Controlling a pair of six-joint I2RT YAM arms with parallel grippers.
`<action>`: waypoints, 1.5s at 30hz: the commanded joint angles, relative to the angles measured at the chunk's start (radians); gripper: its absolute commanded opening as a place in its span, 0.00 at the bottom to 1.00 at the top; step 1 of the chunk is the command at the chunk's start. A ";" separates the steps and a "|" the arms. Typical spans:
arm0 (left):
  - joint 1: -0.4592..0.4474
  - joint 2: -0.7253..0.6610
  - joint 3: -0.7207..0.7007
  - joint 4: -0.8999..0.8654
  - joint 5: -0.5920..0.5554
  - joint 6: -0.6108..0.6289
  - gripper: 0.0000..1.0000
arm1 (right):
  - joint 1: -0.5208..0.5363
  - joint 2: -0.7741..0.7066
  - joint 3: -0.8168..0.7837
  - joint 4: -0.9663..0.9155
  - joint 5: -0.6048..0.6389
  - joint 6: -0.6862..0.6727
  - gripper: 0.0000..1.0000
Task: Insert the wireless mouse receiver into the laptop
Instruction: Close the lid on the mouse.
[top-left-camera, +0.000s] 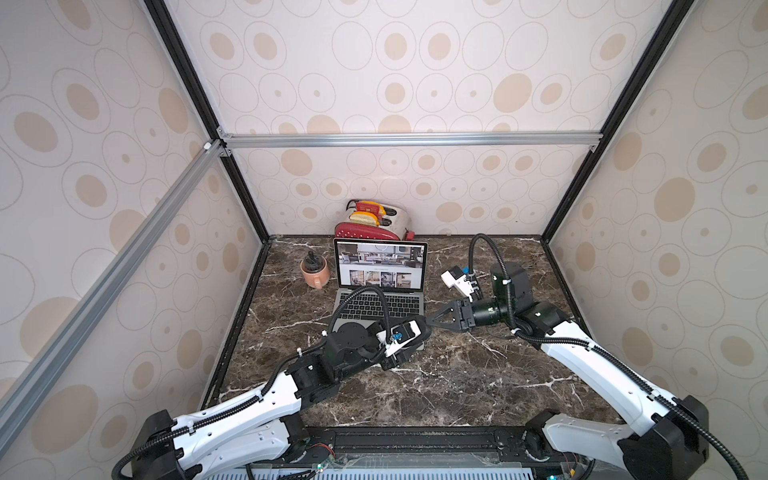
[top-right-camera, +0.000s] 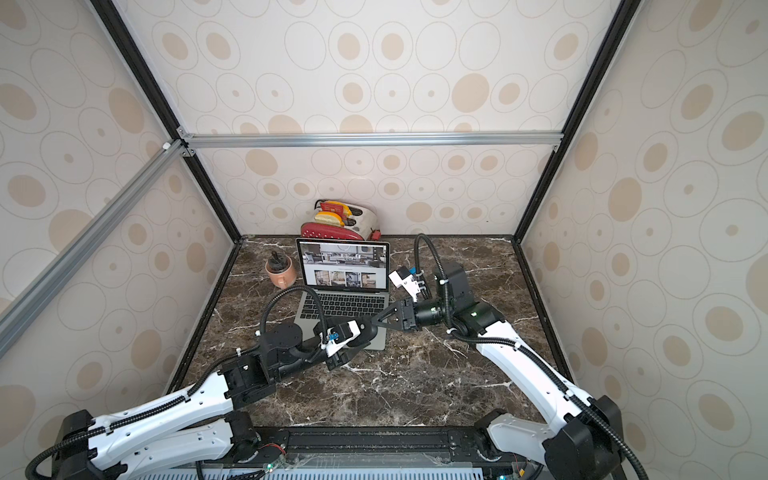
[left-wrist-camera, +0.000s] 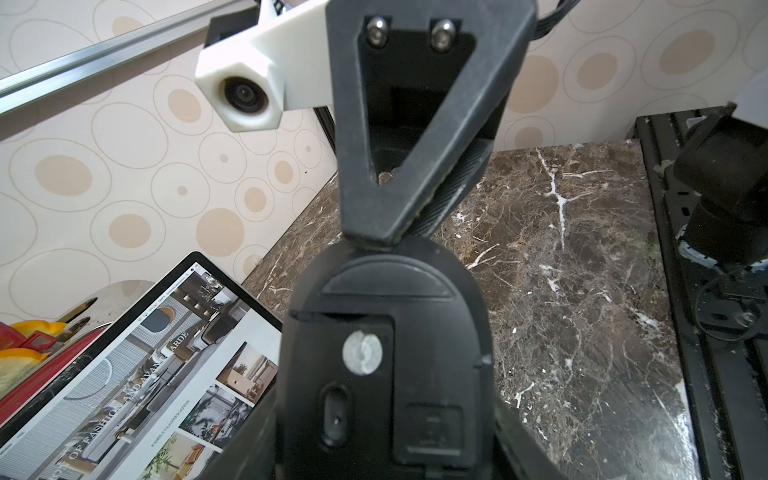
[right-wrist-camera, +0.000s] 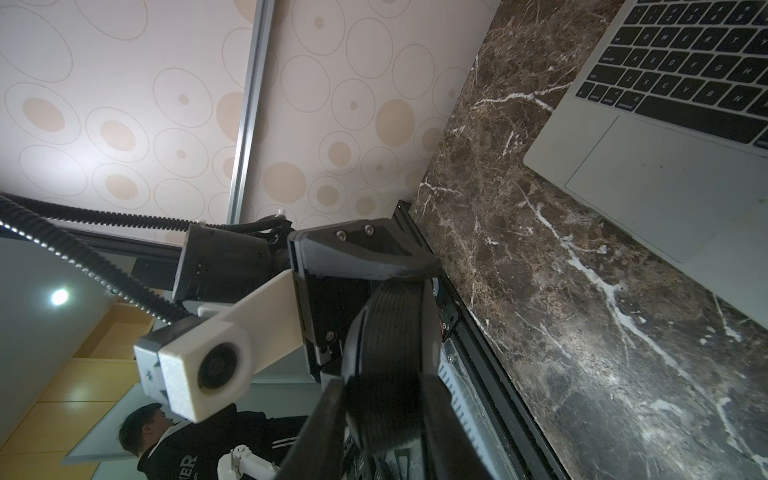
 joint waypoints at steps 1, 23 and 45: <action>0.004 -0.018 0.018 0.064 0.004 -0.007 0.00 | 0.043 -0.007 -0.021 0.004 0.005 -0.027 0.31; 0.003 -0.049 0.011 0.066 0.010 -0.018 0.00 | 0.078 -0.039 -0.013 -0.030 0.050 -0.079 0.44; 0.000 -0.035 0.014 0.061 0.014 -0.015 0.00 | 0.013 -0.027 -0.045 0.103 -0.048 0.052 0.37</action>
